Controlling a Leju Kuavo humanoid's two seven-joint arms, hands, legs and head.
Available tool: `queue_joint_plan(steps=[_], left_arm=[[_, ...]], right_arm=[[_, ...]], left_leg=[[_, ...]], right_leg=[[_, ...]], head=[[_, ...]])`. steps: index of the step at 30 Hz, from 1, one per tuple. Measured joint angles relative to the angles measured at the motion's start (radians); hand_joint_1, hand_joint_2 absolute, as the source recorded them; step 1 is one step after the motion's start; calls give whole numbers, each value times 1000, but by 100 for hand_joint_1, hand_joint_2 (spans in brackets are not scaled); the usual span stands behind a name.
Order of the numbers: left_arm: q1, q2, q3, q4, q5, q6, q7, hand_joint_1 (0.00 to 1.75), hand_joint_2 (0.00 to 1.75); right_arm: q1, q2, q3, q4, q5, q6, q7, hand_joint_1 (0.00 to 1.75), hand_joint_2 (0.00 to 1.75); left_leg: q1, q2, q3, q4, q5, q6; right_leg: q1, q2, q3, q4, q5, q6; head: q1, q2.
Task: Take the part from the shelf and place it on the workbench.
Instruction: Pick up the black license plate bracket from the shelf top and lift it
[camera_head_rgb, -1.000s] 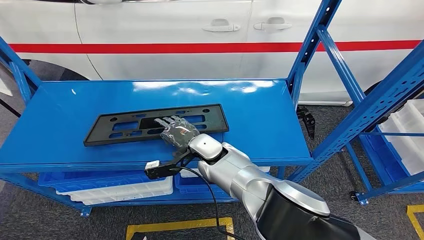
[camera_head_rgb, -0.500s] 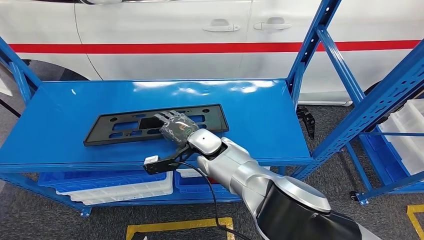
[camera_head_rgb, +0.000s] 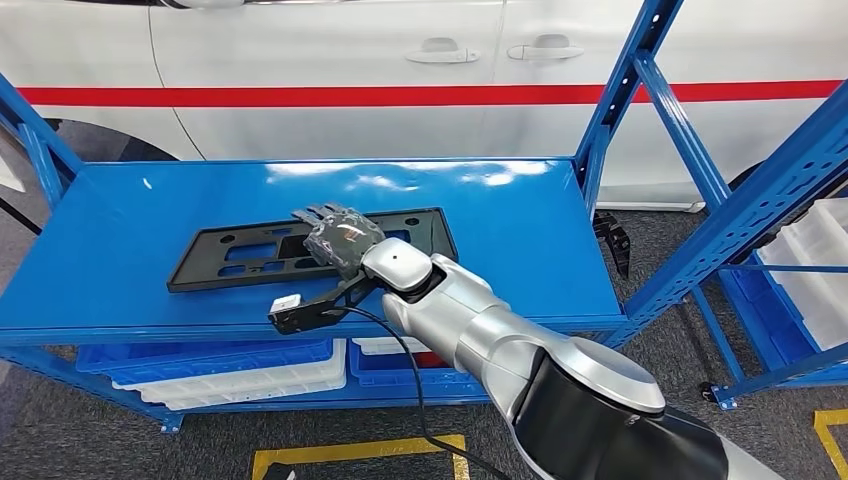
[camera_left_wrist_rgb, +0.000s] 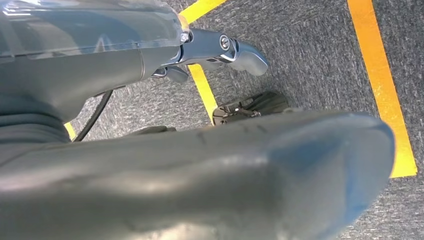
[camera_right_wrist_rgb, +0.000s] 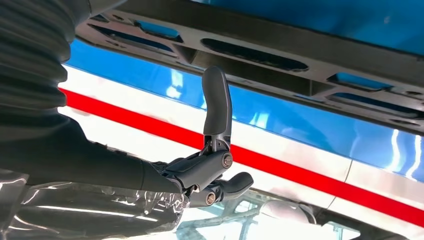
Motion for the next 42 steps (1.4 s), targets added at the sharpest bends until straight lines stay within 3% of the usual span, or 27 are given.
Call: queue_joint_plan(steps=[15,19,42], left_arm=[[2,-12,6,0,7,2,-7,0,0],[2,-12,7,0,4,2,-6,0,0],[1,-11,8,0,-8,-3,3,0,0]], right_arm=[[45,0,91,-17,-117,-9,20,0,175],[45,0,97,-12,-140,-20,26,0,0],[34,0,92,40,-219,-5,-35,0,0]], left_leg=[[0,0,0,0,0,0],[0,0,0,0,0,0],[0,0,0,0,0,0]], right_leg=[[0,0,0,0,0,0],[0,0,0,0,0,0],[0,0,0,0,0,0]], head=[[0,0],[0,0],[0,0]])
